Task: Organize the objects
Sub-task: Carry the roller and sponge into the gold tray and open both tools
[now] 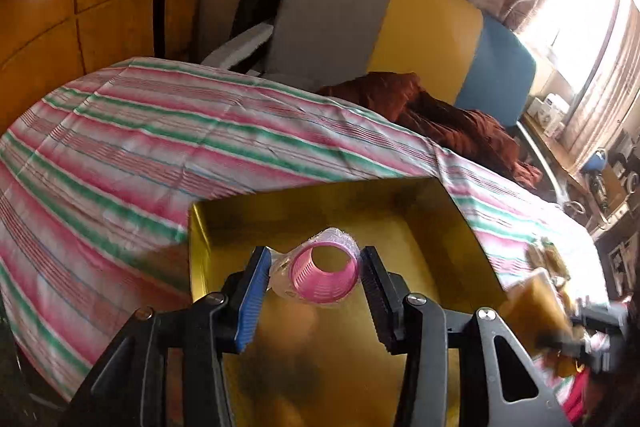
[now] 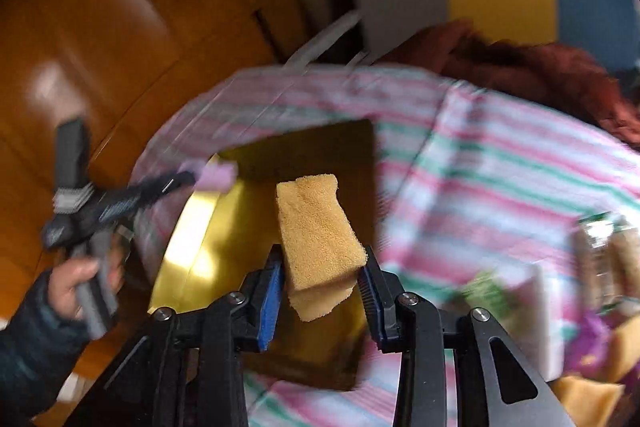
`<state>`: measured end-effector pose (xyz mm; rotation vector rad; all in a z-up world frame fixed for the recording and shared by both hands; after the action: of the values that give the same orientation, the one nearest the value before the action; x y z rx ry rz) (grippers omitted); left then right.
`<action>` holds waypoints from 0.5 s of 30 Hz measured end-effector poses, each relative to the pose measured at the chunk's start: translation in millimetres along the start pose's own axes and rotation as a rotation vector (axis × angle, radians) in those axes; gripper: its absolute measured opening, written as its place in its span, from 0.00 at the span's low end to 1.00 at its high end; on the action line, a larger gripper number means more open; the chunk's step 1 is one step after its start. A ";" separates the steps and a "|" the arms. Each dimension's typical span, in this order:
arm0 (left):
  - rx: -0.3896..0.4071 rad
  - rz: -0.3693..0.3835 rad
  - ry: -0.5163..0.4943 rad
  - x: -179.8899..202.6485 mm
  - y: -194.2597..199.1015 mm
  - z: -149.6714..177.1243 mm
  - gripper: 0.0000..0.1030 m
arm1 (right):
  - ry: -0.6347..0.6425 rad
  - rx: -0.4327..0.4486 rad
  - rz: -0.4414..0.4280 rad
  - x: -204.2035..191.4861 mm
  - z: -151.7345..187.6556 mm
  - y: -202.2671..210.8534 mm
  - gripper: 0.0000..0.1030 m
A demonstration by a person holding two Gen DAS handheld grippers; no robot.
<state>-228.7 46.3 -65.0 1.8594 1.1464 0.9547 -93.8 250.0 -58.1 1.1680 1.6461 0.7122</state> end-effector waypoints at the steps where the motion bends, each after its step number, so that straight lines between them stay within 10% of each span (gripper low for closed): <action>1: 0.000 -0.013 0.008 -5.9 -3.3 -3.3 0.45 | 0.013 -0.028 -0.010 -8.9 2.6 -10.7 0.37; 7: 0.020 -0.042 0.112 -35.4 -3.6 -18.8 0.55 | 0.091 -0.111 -0.023 -58.3 22.4 -51.2 0.43; 10: 0.041 -0.026 0.156 -48.4 13.2 -12.6 0.55 | 0.117 -0.129 -0.072 -79.6 32.0 -60.2 0.74; 15: 0.067 -0.031 0.183 -55.4 38.8 19.0 0.55 | 0.108 -0.140 0.010 -75.6 40.6 -65.8 0.75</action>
<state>-215.7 -21.4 -51.5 1.8307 1.3275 1.0987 -74.1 152.9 -101.4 1.0547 1.6513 0.8956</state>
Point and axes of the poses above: each gripper's, at about its wrist camera, not at the fingertips, and y roughly against the way its jaws point, x to its right, z to its underside, the point moved 6 cm from there along -y, roughly the way its jaws point, and after that the axes turned 12 degrees about -x, right-handed, at the moved point
